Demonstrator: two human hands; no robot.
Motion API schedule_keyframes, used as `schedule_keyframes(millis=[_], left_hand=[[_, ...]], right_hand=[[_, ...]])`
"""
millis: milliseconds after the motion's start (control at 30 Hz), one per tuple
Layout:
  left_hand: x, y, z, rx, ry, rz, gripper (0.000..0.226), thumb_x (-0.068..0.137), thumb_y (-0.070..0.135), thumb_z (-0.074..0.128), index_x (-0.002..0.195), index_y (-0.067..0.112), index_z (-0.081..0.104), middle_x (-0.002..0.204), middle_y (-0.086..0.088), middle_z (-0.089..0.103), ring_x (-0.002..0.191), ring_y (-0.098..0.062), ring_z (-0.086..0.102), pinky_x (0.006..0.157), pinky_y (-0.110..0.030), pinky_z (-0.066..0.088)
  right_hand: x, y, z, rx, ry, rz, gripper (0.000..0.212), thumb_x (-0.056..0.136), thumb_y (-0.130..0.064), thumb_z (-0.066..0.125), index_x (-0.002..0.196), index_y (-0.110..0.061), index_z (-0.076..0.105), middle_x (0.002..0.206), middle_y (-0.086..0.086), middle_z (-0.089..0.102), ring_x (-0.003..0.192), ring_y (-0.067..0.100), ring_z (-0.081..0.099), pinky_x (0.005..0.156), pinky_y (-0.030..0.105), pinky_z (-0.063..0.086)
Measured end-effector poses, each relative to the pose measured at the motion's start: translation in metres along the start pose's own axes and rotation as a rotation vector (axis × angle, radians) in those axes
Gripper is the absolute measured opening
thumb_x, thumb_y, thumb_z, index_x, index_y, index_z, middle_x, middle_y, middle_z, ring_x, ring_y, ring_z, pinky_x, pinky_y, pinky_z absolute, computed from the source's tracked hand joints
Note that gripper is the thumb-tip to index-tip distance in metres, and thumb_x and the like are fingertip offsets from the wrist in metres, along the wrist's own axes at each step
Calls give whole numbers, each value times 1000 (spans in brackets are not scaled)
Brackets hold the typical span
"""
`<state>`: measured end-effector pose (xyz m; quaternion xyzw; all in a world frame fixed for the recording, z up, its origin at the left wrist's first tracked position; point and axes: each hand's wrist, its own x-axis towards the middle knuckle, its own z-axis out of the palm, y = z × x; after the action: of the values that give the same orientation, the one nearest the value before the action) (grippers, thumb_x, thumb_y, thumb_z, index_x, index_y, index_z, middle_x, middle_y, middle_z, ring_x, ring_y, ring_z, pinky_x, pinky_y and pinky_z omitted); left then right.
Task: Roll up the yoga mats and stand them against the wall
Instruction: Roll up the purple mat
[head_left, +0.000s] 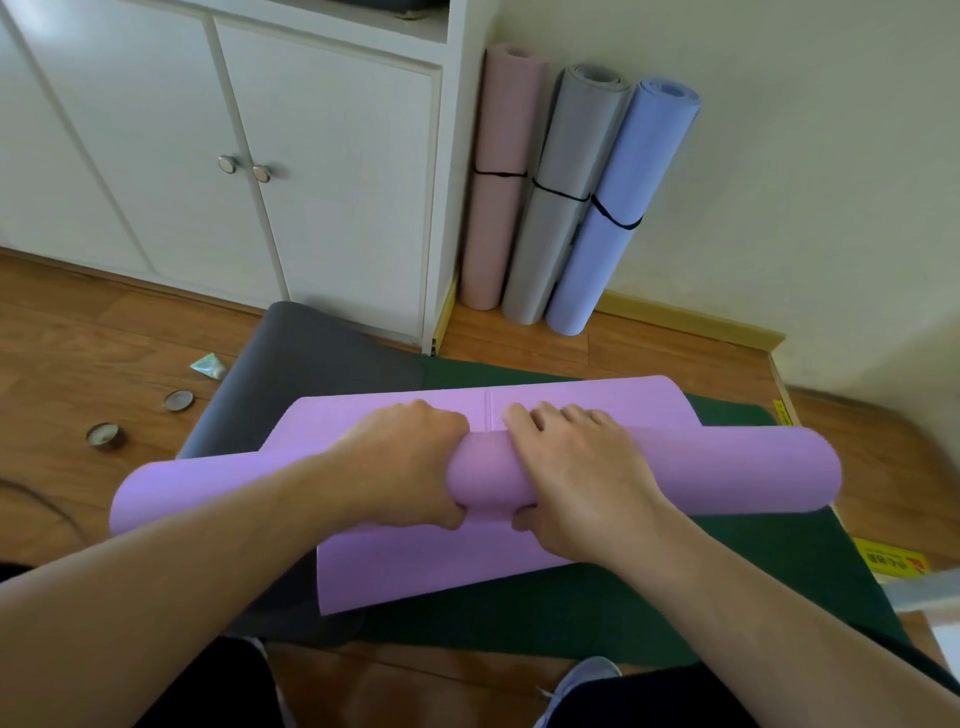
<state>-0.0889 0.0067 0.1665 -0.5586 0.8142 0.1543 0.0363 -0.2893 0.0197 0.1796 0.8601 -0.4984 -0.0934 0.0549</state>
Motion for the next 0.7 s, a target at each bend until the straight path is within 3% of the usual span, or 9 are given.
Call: schedule_keyframes(millis=[133,233,300,367,433,500,533,633,700], left_hand=[[-5,8,8,72,12,32,55,74,52,78,117,31,49,106,9,59,93,-18,59,70,-33,43],[-7,16,18,188,111,68,54,79,43,75,118,25,44,114,4,55,101,-22,58,73,-34,39],[-6,16,17,180,120,61,48,81,40,74,116,24,44,114,3,58,100,-22,59,72,-34,40],[-3,11,12,160,105,55,45,82,39,74,114,24,48,113,3,60,98,-21,59,72,-34,43],[-1,5,5,108,61,33,47,79,44,77,114,25,51,110,4,61,94,-20,59,72,-34,47],[0,0,-1,36,4,10,51,72,52,81,108,29,52,103,6,61,88,-19,59,71,-35,50],[0,-1,-1,11,-21,5,53,69,55,82,107,31,53,100,8,60,87,-18,60,71,-35,52],[-4,0,4,-1,-64,11,56,69,55,82,110,33,51,99,9,60,86,-15,59,71,-35,52],[-6,5,10,71,-19,35,55,73,52,78,112,32,46,101,8,59,87,-16,58,68,-34,45]], right_hand=[[-1,-1,1,48,-28,-8,43,83,-33,68,114,-20,42,100,2,60,89,30,61,65,37,33],[-1,2,0,91,-90,26,41,77,-35,67,100,-23,35,84,-4,48,73,28,51,60,37,35],[0,2,2,116,-100,38,42,77,-38,67,99,-25,34,84,-6,47,74,27,51,61,37,36],[-1,0,3,134,-60,32,47,80,-41,70,110,-26,37,98,-3,54,88,28,58,66,38,39],[-1,1,3,99,-29,5,74,78,-49,78,134,-25,38,118,-1,56,106,28,58,79,40,45],[0,2,1,28,-44,1,94,72,-56,87,143,-23,35,125,1,54,112,29,56,87,43,45],[1,1,-1,21,-64,15,91,73,-56,87,140,-23,36,123,1,55,111,30,57,84,43,44],[1,-2,1,40,-59,-3,49,83,-37,74,115,-23,39,107,1,59,97,30,61,68,38,38],[-1,0,1,58,-69,-2,41,80,-32,69,101,-23,34,93,-1,56,83,30,58,62,37,33]])
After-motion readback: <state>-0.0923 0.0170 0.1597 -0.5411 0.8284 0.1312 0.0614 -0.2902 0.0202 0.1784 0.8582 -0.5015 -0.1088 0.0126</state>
